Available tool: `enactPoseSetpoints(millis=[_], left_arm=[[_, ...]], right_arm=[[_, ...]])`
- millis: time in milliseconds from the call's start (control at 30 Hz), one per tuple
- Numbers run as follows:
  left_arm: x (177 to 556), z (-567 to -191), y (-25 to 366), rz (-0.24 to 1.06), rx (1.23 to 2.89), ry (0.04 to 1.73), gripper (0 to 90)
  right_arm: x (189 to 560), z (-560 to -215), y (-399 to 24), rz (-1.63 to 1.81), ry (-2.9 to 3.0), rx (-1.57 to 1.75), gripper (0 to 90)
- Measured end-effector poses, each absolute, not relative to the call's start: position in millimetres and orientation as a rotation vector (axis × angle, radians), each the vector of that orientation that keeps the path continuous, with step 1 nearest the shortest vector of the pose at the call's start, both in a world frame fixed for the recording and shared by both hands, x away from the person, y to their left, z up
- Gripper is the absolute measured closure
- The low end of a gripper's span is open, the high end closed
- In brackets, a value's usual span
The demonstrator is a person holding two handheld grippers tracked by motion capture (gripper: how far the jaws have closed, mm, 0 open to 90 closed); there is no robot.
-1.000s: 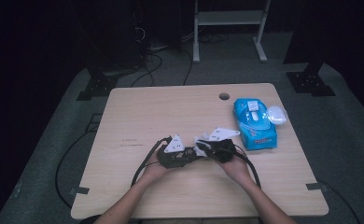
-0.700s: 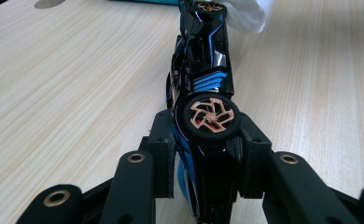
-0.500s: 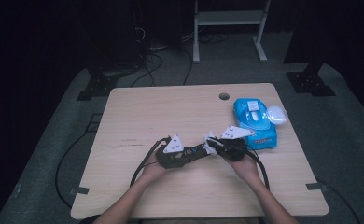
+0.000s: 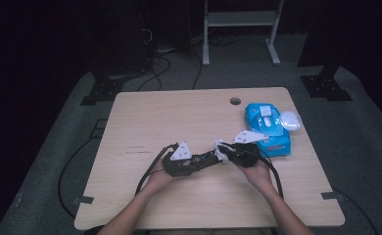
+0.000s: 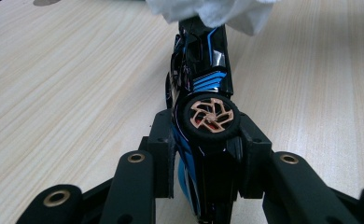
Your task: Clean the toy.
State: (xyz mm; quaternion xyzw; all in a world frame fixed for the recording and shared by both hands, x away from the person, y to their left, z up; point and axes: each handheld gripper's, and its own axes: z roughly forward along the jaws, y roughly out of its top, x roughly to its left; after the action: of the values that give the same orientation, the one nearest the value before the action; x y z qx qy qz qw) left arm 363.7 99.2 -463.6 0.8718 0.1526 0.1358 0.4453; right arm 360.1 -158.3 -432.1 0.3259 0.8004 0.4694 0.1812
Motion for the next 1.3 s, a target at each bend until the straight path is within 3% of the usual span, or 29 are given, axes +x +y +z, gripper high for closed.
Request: enactPoseSetpoints(millis=[300,367,467,700,933,1133,1300], left_arm=[[364.2,-463.1,99.6,0.330,2.151,0.411,60.8],[365.8,-463.1,100.4,0.315,2.162,0.416,59.5],[366.2,-462.0,100.7,0.325,2.167,0.431,64.5],[370.4,-459.4,103.9,0.281,2.192,0.390,65.9],[372.5,-453.7,120.7,0.289,2.235,0.348,66.1],[374.1,-450.7,131.7,0.273,2.262,0.349,65.7],[374.5,-442.7,115.7,0.296,2.250,0.355,52.2]], right_arm=[[360.0,-440.5,-163.5,1.384,2.243,0.924,73.2],[360.0,-440.6,-162.8,1.379,2.238,0.926,75.6],[361.7,-437.0,-164.3,1.343,2.239,0.970,82.3],[365.2,-438.4,-178.4,1.357,2.199,1.044,82.8],[355.4,-436.7,-142.8,1.414,2.282,0.889,82.7],[360.8,-440.3,-155.8,1.414,2.212,1.009,83.3],[361.1,-442.0,-156.3,1.450,2.210,1.019,83.2]])
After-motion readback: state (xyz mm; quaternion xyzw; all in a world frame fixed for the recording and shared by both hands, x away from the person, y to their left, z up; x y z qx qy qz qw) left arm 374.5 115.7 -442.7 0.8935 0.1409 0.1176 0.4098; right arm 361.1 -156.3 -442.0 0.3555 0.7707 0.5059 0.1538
